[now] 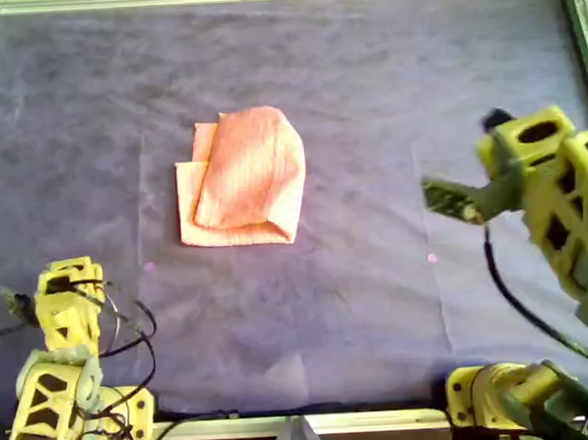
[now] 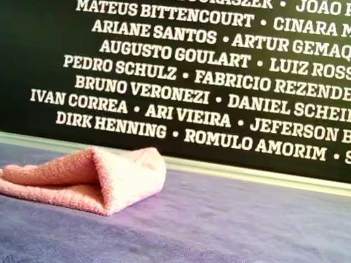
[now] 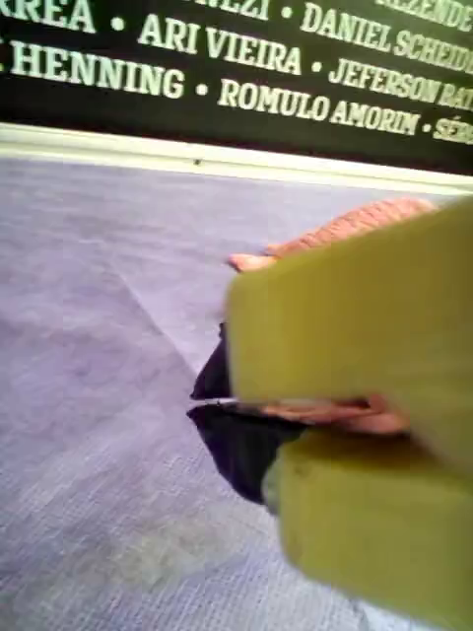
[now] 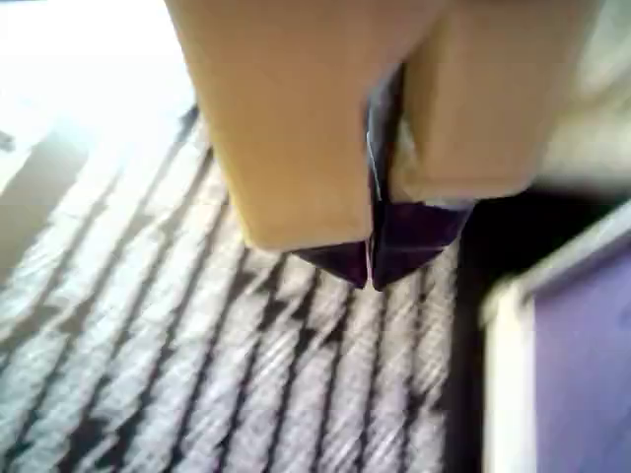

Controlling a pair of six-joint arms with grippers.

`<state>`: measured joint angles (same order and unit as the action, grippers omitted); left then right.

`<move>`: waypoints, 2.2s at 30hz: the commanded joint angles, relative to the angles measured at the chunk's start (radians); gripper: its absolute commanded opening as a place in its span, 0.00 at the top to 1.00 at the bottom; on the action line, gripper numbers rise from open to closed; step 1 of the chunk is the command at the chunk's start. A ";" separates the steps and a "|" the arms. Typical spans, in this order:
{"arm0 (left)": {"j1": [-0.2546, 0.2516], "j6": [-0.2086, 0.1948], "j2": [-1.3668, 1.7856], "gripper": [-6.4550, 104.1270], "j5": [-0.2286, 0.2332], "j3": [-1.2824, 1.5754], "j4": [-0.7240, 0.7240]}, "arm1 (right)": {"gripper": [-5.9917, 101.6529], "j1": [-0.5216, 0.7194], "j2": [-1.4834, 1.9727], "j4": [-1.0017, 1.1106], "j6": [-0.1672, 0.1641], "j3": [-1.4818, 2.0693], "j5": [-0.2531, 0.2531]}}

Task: Fold a cloth

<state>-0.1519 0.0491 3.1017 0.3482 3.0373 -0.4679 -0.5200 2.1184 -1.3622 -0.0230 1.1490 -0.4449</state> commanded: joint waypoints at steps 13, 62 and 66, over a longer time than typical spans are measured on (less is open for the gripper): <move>0.037 -0.005 0.008 0.96 -0.164 -0.017 0.002 | 0.95 0.069 0.637 0.749 0.002 1.189 0.008; 0.156 0.002 0.017 0.96 -0.307 -0.018 0.002 | 0.95 0.430 1.014 1.298 0.276 1.887 0.006; 0.155 -0.002 0.017 0.96 -0.307 -0.018 0.002 | 0.95 0.423 1.014 1.298 0.276 1.887 0.008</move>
<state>-0.0184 0.0506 3.1017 0.0399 3.0373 -0.4679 -0.1043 3.0848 -0.1135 0.2470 3.0204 -0.4433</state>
